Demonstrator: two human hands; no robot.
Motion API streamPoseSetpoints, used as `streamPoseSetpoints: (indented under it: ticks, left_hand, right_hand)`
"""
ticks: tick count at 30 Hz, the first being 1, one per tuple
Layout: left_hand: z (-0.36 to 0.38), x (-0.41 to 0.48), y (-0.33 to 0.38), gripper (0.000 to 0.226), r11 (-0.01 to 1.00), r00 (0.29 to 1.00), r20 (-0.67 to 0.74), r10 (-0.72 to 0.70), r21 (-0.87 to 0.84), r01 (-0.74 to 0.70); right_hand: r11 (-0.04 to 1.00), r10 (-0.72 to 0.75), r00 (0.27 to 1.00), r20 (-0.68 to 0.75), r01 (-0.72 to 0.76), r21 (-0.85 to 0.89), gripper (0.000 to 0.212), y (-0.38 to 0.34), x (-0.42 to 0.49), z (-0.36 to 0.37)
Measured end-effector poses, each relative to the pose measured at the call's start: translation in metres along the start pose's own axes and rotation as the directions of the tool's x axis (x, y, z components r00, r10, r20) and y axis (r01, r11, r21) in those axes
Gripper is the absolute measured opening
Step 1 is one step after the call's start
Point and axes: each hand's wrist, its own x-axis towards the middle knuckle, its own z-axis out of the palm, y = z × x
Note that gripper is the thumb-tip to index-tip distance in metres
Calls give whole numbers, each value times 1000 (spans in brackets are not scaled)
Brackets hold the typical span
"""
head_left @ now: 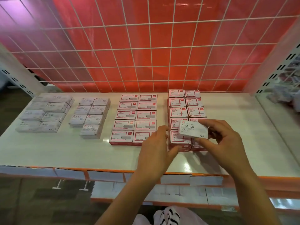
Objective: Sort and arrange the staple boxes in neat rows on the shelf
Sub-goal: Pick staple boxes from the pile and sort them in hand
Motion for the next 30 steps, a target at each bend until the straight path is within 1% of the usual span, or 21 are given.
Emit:
streamPoseSetpoints:
  ticks: [3,6,10,12,14,18,22,26,30]
  left_hand:
    - [-11,-2,-1,72,1000,1000,-25,15,-9,-15]
    - [-29,-2,-7,76,990,998,-27,58,-129,-61]
    - [-58,-3,-26,70,957,992,16,125,-264,-116]
    - [-72,-5,-40,64,930,990,52,131,-353,-104]
    - [-86,-6,-57,57,910,988,73,132,-405,-92]
    - [-120,-4,-96,48,915,988,88,123,-397,-79]
    - [-157,-3,-133,39,906,992,93,85,-421,-39]
    - [-187,-1,-170,36,892,995,83,49,-452,-6]
    - [-215,-1,-203,39,874,996,84,25,-486,19]
  right_hand:
    - [999,-40,999,16,40,-2,54,-9,1,7]
    - [998,-69,996,54,70,-6,53,-21,2,18]
    - [995,-92,990,105,94,-16,54,-41,2,39]
    - [995,-100,985,138,103,-13,55,-50,2,52]
    - [995,-98,981,165,99,-2,54,-61,1,67]
    - [997,-70,975,209,63,40,54,-81,-3,103]
    - [991,-53,966,253,18,136,61,-106,-3,138]
    - [982,-48,960,277,-6,189,62,-127,1,178]
    - [982,-52,955,294,-5,190,55,-147,5,216]
